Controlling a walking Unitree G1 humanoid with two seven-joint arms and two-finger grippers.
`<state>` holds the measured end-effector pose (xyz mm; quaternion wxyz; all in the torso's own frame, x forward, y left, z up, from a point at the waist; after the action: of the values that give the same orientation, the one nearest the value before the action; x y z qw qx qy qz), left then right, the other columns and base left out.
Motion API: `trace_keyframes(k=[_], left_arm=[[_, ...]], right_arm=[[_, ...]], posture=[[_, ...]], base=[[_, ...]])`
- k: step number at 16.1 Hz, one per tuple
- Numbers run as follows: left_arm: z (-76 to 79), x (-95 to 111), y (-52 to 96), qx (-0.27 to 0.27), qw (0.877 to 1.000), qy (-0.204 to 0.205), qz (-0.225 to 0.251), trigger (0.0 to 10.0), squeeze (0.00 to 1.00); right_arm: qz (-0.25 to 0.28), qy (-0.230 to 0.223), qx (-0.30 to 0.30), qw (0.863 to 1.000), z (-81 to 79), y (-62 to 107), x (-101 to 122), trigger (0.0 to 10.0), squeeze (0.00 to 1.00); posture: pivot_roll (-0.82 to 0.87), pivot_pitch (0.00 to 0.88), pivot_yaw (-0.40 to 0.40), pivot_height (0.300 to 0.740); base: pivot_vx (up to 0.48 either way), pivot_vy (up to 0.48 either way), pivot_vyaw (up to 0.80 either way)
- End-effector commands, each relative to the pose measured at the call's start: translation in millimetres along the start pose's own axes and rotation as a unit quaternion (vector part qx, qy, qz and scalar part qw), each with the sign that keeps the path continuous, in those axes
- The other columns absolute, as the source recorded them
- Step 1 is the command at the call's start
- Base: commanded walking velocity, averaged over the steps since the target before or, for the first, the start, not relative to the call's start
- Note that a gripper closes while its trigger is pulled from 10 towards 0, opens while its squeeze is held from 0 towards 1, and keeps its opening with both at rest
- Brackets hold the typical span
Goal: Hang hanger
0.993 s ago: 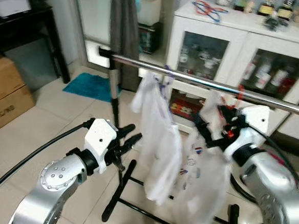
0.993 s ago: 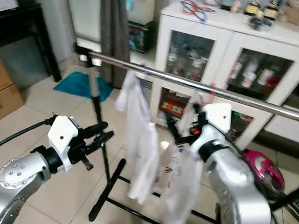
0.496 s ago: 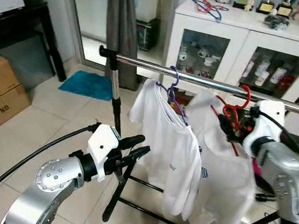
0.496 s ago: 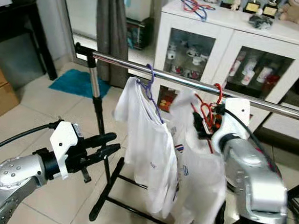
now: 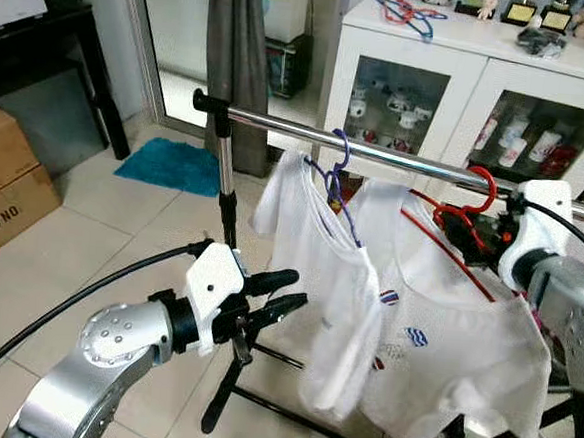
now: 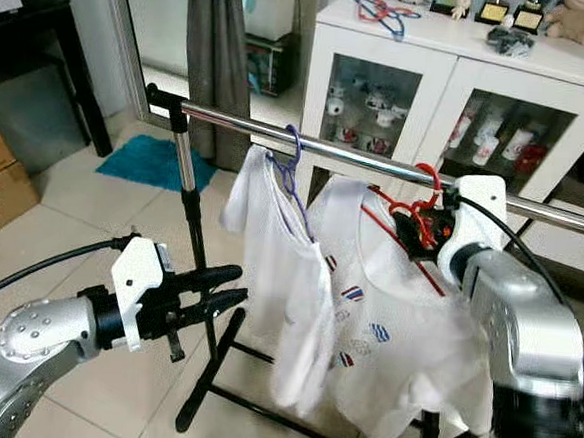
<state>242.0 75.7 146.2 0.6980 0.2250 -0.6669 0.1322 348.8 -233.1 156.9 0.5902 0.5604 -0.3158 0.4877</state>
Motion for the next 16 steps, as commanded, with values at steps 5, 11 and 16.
trace_keyframes(k=[5,11,16], left_arm=[[0.1,1.7,0.5,-0.009,1.000,-0.005,-0.005,10.0,0.00],[1.2,0.6,1.6,-0.012,1.000,-0.003,-0.007,10.0,0.00],[1.8,-0.3,1.8,-0.015,1.000,-0.004,-0.010,10.0,0.00]], right_arm=[[-0.005,0.050,0.023,0.998,18.4,-22.3,1.4,0.0,0.00],[-0.040,0.035,0.067,0.996,25.4,-28.1,-10.5,0.0,0.00],[-0.049,0.028,0.085,0.995,27.8,-19.3,-10.6,0.0,0.00]], posture=[[0.03,0.000,-0.031,0.740],[0.03,0.000,-0.036,0.740],[0.03,0.000,-0.033,0.740]], base=[[0.000,0.000,0.00],[0.000,0.000,0.00],[0.000,0.000,0.00]])
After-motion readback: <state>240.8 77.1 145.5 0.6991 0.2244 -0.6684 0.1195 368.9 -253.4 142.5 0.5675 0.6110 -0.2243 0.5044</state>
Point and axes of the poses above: a point about 5 cm out from each wrist's last joint towards the gripper, its own y axis pointing back from the gripper into the wrist, its own x axis along the axis of the wrist's last joint, z = x × y, the point moved 5 cm from there along -y, pointing out of the wrist towards the gripper, and after that the axes turned 6 degrees about y, right-handed, at the moved point
